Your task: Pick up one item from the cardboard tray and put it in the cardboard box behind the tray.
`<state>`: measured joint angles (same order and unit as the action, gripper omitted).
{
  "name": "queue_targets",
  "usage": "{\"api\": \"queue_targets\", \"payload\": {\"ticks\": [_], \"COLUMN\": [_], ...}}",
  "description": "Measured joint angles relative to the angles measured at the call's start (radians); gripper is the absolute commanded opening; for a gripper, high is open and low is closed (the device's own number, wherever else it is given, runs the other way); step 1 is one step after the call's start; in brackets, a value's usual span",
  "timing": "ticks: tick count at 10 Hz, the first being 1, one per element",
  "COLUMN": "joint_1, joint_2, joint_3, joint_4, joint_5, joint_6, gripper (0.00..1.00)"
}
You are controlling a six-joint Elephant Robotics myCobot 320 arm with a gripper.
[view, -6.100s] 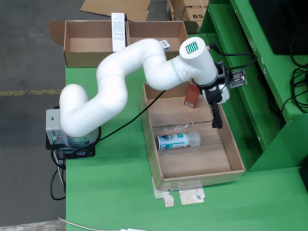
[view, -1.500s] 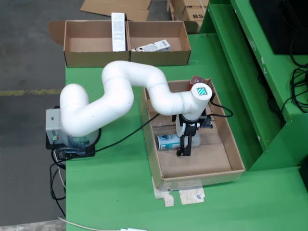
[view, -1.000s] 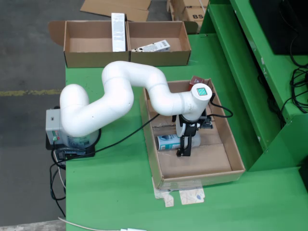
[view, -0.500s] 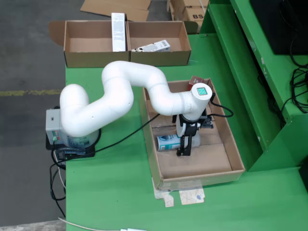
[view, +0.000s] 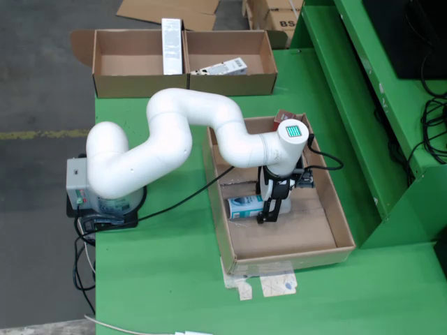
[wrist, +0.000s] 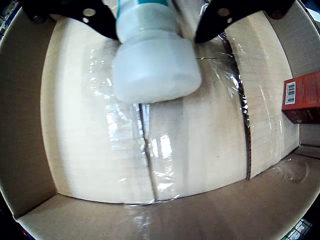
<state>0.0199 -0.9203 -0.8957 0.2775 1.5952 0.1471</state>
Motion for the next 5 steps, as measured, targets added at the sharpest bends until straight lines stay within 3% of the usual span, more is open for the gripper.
{"api": "queue_targets", "payload": {"ticks": [5], "joint_1": [-0.002], "joint_2": [0.005], "joint_3": [0.006], "joint_4": [0.005], "joint_5": [-0.005], "joint_6": [-0.006], "gripper": [0.00]}}
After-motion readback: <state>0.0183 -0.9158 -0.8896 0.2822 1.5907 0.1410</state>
